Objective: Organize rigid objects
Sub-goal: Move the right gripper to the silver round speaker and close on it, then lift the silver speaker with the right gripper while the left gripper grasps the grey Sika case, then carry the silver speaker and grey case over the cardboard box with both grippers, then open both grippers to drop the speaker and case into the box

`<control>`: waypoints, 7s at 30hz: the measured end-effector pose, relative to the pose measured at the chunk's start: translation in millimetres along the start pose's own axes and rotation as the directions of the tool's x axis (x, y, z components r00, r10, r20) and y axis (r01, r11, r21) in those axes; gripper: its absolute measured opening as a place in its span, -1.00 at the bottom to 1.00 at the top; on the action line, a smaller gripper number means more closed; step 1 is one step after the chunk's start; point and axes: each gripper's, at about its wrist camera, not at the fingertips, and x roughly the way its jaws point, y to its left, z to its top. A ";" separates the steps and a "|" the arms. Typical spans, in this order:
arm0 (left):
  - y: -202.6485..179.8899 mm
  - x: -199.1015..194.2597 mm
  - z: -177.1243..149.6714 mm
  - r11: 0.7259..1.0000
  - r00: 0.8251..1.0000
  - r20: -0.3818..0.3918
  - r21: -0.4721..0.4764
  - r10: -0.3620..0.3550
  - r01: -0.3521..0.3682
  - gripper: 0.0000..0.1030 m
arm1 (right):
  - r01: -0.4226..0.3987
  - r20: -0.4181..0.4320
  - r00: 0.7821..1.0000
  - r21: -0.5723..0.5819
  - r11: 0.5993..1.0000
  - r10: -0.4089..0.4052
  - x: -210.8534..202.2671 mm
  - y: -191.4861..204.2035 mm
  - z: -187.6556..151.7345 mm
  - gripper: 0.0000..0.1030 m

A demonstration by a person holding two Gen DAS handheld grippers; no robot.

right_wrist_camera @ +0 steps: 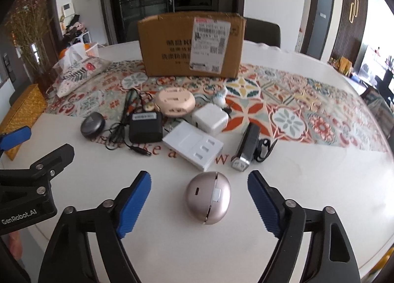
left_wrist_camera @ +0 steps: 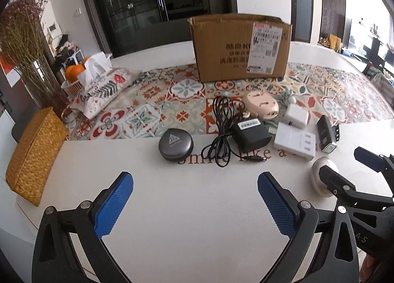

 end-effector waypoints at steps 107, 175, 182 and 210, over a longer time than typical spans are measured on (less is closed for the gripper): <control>45.9 40.1 69.0 0.997 0.997 0.077 -0.072 0.009 -0.004 0.07 | -0.047 0.141 0.988 -0.148 0.988 0.068 18.5 61.1 78.3 0.06; 1.1 109.9 319.9 0.975 0.965 0.154 0.095 -0.214 0.201 0.07 | -0.026 0.155 0.988 -0.009 1.000 0.027 85.0 -31.6 312.8 0.06; -9.2 143.4 324.8 0.973 0.974 0.053 0.095 -0.218 0.213 0.07 | -0.027 0.081 0.996 0.008 1.000 0.026 116.3 -39.5 318.2 0.06; -9.9 123.5 310.3 0.991 0.990 0.116 0.119 -0.080 0.066 0.73 | 0.043 0.064 0.997 0.018 0.999 -0.044 111.4 -45.8 303.0 0.32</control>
